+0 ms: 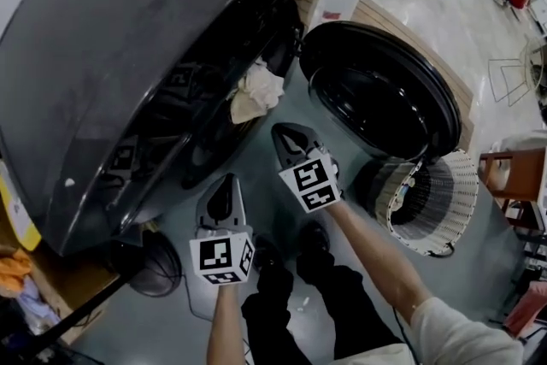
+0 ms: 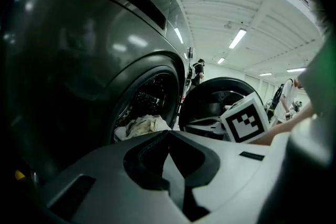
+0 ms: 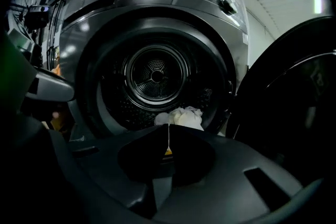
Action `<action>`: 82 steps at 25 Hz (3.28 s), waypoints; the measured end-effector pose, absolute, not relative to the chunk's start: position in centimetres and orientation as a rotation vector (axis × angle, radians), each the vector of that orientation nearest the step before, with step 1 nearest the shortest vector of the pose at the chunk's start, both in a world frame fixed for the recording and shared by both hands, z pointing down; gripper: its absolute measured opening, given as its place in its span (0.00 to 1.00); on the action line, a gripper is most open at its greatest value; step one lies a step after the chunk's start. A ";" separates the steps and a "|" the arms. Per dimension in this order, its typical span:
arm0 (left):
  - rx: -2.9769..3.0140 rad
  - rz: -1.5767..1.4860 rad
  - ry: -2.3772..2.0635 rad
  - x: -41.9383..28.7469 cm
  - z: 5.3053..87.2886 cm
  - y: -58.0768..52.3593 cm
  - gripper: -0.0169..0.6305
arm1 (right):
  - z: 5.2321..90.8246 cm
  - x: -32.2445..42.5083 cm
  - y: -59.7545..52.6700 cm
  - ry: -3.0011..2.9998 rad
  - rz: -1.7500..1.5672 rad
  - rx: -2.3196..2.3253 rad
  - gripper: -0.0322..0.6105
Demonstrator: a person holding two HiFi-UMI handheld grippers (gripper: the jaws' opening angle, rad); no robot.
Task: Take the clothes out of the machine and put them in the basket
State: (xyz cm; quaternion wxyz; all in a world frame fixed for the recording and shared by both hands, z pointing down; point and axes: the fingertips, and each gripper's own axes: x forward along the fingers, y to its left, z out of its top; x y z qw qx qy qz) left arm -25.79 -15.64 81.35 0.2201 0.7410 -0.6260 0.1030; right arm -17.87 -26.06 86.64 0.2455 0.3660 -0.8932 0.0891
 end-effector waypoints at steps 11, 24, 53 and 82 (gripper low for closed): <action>2.158 0.246 -1.715 -25.0 85.2 -20.1 0.05 | 92.5 -22.2 -35.4 -2.446 0.149 1.027 0.57; 2.185 0.244 -1.707 -25.5 89.0 -20.8 0.05 | 100.0 -23.8 -40.1 -2.333 0.070 0.999 0.66; 2.105 0.225 -1.654 -21.4 70.5 -14.8 0.05 | 75.8 -16.9 -24.6 -2.409 0.142 0.955 0.18; 2.272 0.160 -1.753 -15.8 33.5 -12.9 0.05 | 31.9 -4.0 -14.6 -2.567 0.099 1.296 0.16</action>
